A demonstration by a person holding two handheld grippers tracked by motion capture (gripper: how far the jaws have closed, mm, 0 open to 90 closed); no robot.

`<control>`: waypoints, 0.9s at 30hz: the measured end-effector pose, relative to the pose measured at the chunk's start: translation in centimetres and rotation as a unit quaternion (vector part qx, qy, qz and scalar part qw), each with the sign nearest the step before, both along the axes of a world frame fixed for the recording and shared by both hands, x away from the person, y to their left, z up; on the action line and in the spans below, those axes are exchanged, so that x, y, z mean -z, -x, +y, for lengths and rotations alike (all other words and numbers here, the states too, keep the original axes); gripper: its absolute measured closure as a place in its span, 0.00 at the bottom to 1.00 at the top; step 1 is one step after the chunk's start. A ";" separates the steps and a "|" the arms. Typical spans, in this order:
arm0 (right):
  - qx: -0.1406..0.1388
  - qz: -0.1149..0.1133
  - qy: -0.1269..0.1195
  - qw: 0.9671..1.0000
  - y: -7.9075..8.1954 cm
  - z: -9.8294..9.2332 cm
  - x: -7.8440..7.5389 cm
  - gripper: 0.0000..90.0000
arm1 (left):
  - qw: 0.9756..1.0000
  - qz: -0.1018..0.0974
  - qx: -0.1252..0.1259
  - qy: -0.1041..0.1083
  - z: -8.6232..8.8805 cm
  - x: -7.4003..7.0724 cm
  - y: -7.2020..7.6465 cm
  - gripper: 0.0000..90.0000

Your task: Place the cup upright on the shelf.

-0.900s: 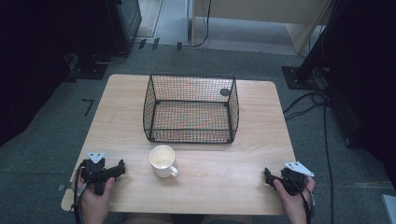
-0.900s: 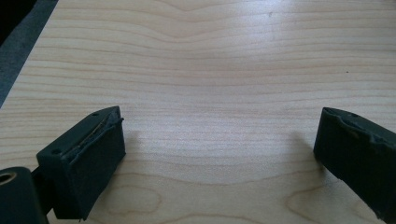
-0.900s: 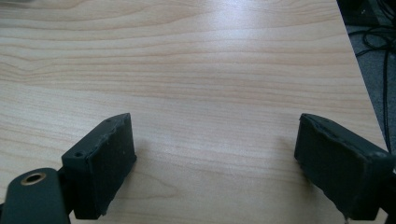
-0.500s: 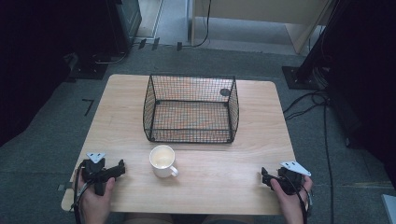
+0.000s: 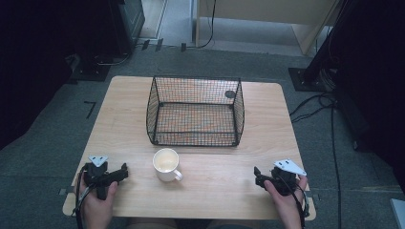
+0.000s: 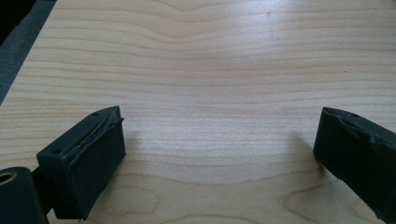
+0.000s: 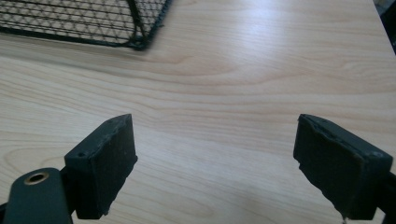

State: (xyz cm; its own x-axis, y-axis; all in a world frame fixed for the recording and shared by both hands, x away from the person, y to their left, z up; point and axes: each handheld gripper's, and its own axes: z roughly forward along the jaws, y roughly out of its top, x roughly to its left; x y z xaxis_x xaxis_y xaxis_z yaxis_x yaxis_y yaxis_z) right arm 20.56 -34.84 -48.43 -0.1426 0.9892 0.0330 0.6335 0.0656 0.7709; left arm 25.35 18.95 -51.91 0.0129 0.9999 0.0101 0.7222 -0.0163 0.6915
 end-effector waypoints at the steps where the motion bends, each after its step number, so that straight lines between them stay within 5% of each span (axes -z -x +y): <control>1: -0.003 -0.001 -0.001 1.000 0.0 0.3 -0.1 0.14 | 1.000 0.000 -0.001 0.000 0.0 0.0 0.0 0.02; 27: -0.076 -0.016 -0.011 0.997 -1.0 5.8 -1.6 0.15 | 1.000 -0.001 0.002 0.001 -0.2 0.0 0.0 0.02</control>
State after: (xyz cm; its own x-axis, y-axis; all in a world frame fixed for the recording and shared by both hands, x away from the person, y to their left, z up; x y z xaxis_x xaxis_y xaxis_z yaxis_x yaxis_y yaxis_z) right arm 21.53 -29.04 -46.83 -0.2929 0.9549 0.0483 0.5928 0.1417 0.7928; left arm 25.40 18.77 -51.92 0.0173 0.9998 0.0085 0.7214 -0.0184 0.6923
